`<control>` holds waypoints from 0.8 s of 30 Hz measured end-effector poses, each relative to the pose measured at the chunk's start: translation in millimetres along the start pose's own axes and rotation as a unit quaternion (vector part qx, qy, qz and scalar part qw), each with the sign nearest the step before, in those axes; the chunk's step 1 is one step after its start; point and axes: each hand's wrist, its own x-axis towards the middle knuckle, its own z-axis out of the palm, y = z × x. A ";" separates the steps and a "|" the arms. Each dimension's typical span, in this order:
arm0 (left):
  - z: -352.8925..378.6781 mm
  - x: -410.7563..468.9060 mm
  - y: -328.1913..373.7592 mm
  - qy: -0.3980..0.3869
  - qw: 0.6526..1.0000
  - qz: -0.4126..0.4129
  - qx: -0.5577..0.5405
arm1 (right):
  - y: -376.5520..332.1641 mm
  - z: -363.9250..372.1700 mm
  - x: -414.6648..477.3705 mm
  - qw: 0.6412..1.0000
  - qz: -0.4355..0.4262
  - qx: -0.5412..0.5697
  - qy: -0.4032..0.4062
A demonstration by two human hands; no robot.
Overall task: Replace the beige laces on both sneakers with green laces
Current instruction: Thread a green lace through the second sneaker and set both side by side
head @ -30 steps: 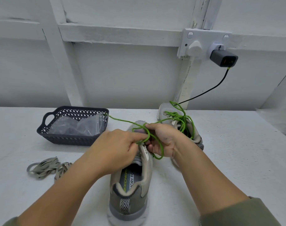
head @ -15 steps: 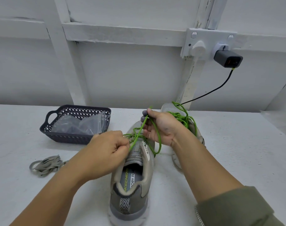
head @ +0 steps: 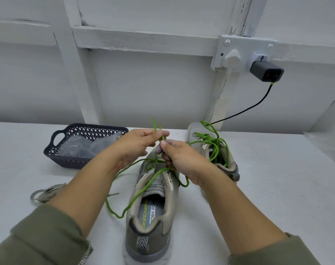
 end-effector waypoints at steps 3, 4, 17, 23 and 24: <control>6.6 6.8 -4.2 0.020 0.999 -0.004 -0.034 | 4.4 -0.3 -3.0 1.000 0.014 -0.017 0.008; 8.8 8.7 -4.3 0.024 0.998 -0.009 -0.051 | 5.1 0.1 -4.2 1.000 0.017 -0.015 0.008; 10.8 10.3 0.5 -0.022 0.989 -0.053 -0.136 | 11.5 1.3 -9.0 0.999 0.014 -0.029 0.027; 9.6 32.1 16.8 0.111 0.960 -0.078 -0.246 | 13.2 3.0 -14.3 0.999 0.025 -0.024 0.010; 12.0 33.3 16.6 0.107 0.961 -0.081 -0.244 | 13.9 3.9 -13.4 0.999 0.027 -0.012 0.019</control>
